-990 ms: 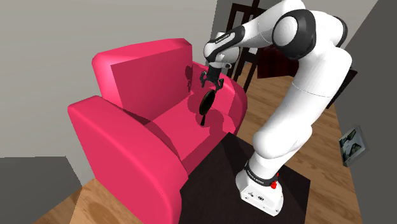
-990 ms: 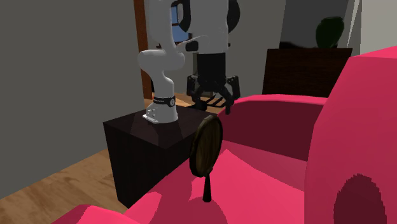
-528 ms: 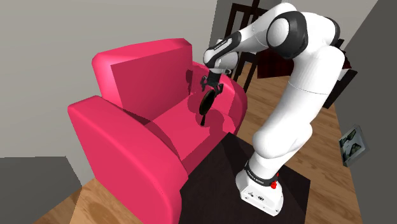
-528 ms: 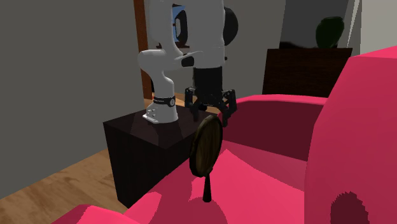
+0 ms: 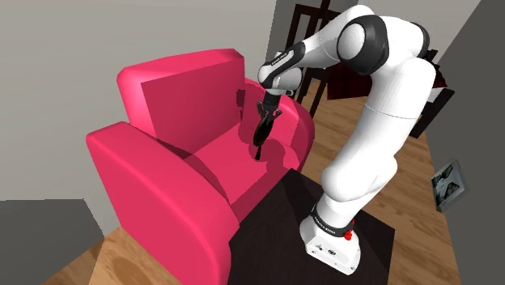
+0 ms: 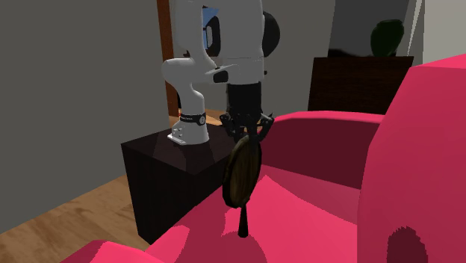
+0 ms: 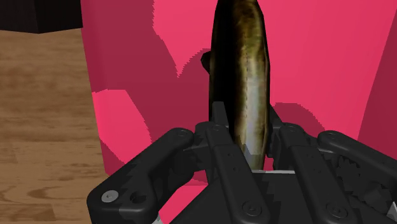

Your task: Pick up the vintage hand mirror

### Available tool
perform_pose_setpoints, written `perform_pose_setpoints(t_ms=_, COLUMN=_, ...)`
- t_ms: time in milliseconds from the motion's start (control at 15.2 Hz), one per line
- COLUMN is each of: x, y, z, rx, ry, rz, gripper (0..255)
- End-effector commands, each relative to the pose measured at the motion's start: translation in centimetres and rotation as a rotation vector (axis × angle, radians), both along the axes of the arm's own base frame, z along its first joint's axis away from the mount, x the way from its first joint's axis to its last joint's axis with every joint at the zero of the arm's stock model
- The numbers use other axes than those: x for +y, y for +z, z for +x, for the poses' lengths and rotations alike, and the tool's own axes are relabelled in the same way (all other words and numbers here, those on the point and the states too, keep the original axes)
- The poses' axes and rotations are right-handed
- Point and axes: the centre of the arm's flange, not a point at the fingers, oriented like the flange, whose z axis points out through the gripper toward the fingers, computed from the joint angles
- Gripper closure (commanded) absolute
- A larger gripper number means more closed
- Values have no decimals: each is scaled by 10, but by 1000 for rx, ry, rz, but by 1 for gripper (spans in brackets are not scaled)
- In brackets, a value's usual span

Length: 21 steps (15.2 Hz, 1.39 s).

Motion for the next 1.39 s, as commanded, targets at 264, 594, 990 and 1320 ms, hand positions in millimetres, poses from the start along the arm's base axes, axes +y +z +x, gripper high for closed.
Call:
perform_pose_setpoints(t_ms=264, x=0, y=4, z=-1, rx=0, ry=0, rz=0, gripper=255)
perform_pose_setpoints(t_ms=594, x=0, y=31, z=-1, rx=0, ry=0, rz=0, gripper=255)
perform_pose_setpoints(t_ms=990, x=0, y=62, z=-1, rx=0, ry=0, rz=0, gripper=255)
perform_pose_setpoints(t_ms=1320, x=0, y=79, z=-1, rx=0, ry=0, rz=0, gripper=255)
